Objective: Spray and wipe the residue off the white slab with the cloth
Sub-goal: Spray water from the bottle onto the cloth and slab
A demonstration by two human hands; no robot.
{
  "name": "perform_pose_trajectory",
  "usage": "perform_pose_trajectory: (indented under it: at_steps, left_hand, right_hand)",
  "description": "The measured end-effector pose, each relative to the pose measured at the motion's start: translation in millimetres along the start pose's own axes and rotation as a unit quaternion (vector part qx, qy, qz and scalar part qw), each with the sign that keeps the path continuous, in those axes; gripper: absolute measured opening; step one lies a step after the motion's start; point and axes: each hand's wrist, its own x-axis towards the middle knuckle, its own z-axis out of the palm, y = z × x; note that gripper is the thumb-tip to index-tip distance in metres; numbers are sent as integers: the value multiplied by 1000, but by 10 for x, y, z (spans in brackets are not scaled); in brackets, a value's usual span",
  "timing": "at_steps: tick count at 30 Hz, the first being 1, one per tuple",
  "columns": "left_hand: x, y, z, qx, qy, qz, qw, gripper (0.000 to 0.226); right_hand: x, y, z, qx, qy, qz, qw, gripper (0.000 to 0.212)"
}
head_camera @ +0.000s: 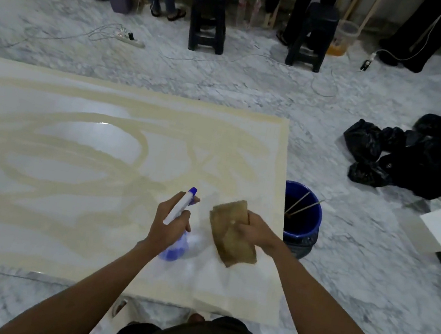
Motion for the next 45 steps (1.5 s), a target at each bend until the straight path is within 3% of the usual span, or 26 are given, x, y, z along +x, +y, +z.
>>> perform_pose_trajectory:
  at_steps: [2, 4, 8, 14, 20, 29, 37, 42, 45]
  left_hand:
    - [80, 138, -55, -2, -29, -14, 999, 34]
    - [157, 306, -112, -3, -56, -26, 998, 30]
    - [325, 657, -230, 0, -104, -48, 993, 35]
    - [527, 1013, -310, 72, -155, -51, 984, 32]
    - [653, 1060, -350, 136, -148, -55, 978, 17]
    - [668, 1076, -308, 153, -108, -73, 980, 40]
    - [693, 1040, -283, 169, -99, -85, 977, 35]
    - [775, 1117, -265, 159, -123, -99, 975, 13]
    - [826, 1200, -229, 162, -131, -109, 972, 18]
  right_hand:
    - [-60, -197, -133, 219, 16, 30, 975, 26]
    - [-98, -404, -238, 374, 22, 28, 927, 33]
    - [-58, -727, -329, 535, 28, -20, 844, 49]
    - [50, -1105, -200, 562, 39, -55, 824, 51]
    - [91, -1261, -74, 554, 17, -63, 830, 54]
    - [116, -1296, -4, 555, 2, -56, 830, 56]
    - [208, -1196, -13, 570, 25, -34, 820, 57]
    - [255, -1162, -47, 580, 32, -22, 814, 58]
    - [294, -1162, -80, 584, 28, -21, 811, 59]
